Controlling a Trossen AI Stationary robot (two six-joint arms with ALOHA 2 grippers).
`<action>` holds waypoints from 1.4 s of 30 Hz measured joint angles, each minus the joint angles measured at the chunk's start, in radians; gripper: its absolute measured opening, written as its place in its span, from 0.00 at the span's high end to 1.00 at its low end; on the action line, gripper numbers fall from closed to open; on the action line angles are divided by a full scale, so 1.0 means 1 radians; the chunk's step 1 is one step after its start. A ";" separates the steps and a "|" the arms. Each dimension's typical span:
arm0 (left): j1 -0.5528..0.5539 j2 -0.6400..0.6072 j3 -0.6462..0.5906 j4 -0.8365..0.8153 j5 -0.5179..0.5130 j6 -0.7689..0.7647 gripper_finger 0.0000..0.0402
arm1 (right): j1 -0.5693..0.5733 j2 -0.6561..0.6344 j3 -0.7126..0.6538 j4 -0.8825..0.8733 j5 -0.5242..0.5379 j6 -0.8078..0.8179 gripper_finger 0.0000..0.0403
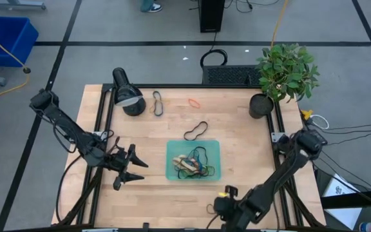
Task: Pick and place rubber bands into bin
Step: Put the purple rubber band into the green bin
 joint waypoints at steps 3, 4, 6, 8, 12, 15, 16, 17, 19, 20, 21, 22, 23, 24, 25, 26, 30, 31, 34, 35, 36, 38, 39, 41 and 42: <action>0.002 0.000 0.000 0.001 0.000 0.014 0.39 | 0.001 0.048 0.000 0.000 -0.045 0.034 0.86; 0.003 0.000 0.000 0.001 0.000 0.017 0.39 | -0.003 0.058 0.000 0.003 -0.065 0.040 0.87; 0.003 0.000 0.000 0.002 -0.001 0.020 0.39 | -0.006 0.067 0.000 0.006 -0.090 0.044 0.89; 0.003 0.000 0.000 0.002 -0.001 0.020 0.39 | -0.011 0.068 0.000 0.006 -0.094 0.044 0.90; 0.003 0.000 0.000 0.002 -0.001 0.014 0.39 | -0.021 0.056 0.000 0.005 -0.091 0.047 0.87; 0.003 0.000 0.000 0.002 -0.001 0.012 0.39 | -0.031 0.049 0.000 0.006 -0.085 0.063 0.82; 0.003 0.000 0.000 0.002 -0.001 0.012 0.39 | -0.033 0.049 0.000 0.006 -0.085 0.066 0.79; 0.003 0.000 0.000 0.002 -0.001 0.012 0.39 | -0.035 0.050 0.000 0.003 -0.086 0.066 0.76; 0.003 0.000 0.001 0.002 -0.001 0.012 0.39 | -0.037 0.050 0.000 -0.002 -0.089 0.066 0.70; 0.003 0.000 0.001 0.002 -0.001 0.012 0.39 | -0.037 0.050 -0.002 0.001 -0.093 0.066 0.68; 0.003 0.000 0.001 0.002 -0.001 0.012 0.39 | -0.037 0.050 -0.005 0.007 -0.105 0.063 0.65; 0.003 0.000 0.001 0.002 -0.001 0.012 0.39 | -0.037 0.050 -0.007 0.009 -0.120 0.054 0.62; 0.003 0.000 0.001 0.002 -0.001 0.011 0.39 | -0.036 0.050 -0.008 0.010 -0.132 0.038 0.60; 0.003 0.000 0.001 0.002 -0.001 0.011 0.39 | -0.036 0.050 -0.008 0.017 -0.149 0.029 0.59; 0.003 0.000 0.001 0.002 -0.001 0.011 0.39 | -0.036 0.050 -0.008 0.029 -0.166 0.018 0.57; 0.003 0.000 0.001 0.002 0.000 0.011 0.39 | -0.036 0.050 -0.008 0.040 -0.174 0.009 0.56; 0.003 0.000 0.001 0.002 -0.001 0.015 0.39 | -0.036 0.050 -0.008 0.080 -0.196 -0.013 0.54; 0.003 0.000 0.001 0.002 0.000 0.015 0.39 | -0.036 0.050 -0.008 0.086 -0.197 -0.021 0.54; 0.003 0.000 0.001 0.002 -0.001 0.015 0.39 | -0.036 0.050 -0.008 0.076 -0.196 -0.050 0.55; 0.003 0.000 0.001 0.002 0.000 0.012 0.39 | -0.036 0.050 -0.008 0.067 -0.196 -0.053 0.55; 0.003 0.000 0.001 0.002 -0.001 0.005 0.39 | -0.036 0.050 -0.008 0.058 -0.196 -0.061 0.56; 0.003 0.000 0.001 0.001 0.000 -0.007 0.39 | -0.036 0.050 -0.008 0.038 -0.196 -0.077 0.58; 0.003 0.000 0.002 0.001 0.000 -0.008 0.39 | -0.036 0.050 -0.008 0.027 -0.195 -0.085 0.59; 0.003 0.000 0.002 -0.001 0.000 -0.010 0.39 | -0.036 0.050 -0.008 0.012 -0.195 -0.103 0.61; 0.003 0.000 0.002 -0.002 0.000 -0.010 0.39 | -0.036 0.050 -0.009 0.010 -0.195 -0.109 0.62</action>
